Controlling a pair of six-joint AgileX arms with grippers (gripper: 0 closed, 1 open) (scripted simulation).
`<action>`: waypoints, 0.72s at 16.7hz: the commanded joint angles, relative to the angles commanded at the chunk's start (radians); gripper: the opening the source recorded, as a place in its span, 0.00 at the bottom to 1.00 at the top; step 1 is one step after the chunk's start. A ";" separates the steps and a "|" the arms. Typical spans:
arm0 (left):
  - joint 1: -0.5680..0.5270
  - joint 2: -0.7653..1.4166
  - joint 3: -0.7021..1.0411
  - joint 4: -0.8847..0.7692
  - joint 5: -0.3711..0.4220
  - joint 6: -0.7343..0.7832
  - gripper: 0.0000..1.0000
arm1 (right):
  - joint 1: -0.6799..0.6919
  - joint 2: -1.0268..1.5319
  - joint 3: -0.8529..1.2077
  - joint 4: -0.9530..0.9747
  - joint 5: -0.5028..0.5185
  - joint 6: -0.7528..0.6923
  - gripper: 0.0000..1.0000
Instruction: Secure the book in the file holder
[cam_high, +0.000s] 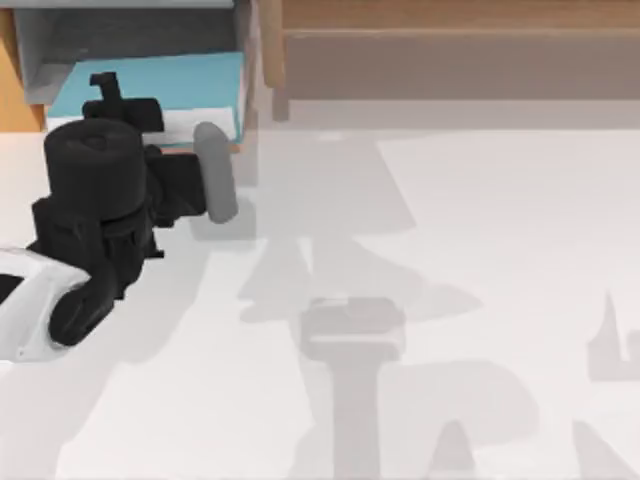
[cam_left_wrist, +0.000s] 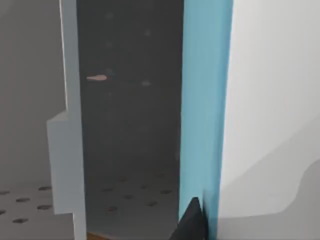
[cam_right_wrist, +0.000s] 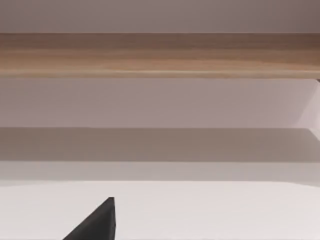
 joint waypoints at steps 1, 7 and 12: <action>0.043 0.006 0.017 0.008 0.044 0.027 0.00 | 0.000 0.000 0.000 0.000 0.000 0.000 1.00; 0.186 0.101 0.105 0.015 0.214 0.109 0.00 | 0.000 0.000 0.000 0.000 0.000 0.000 1.00; 0.183 0.098 0.101 0.015 0.212 0.110 0.00 | 0.000 0.000 0.000 0.000 0.000 0.000 1.00</action>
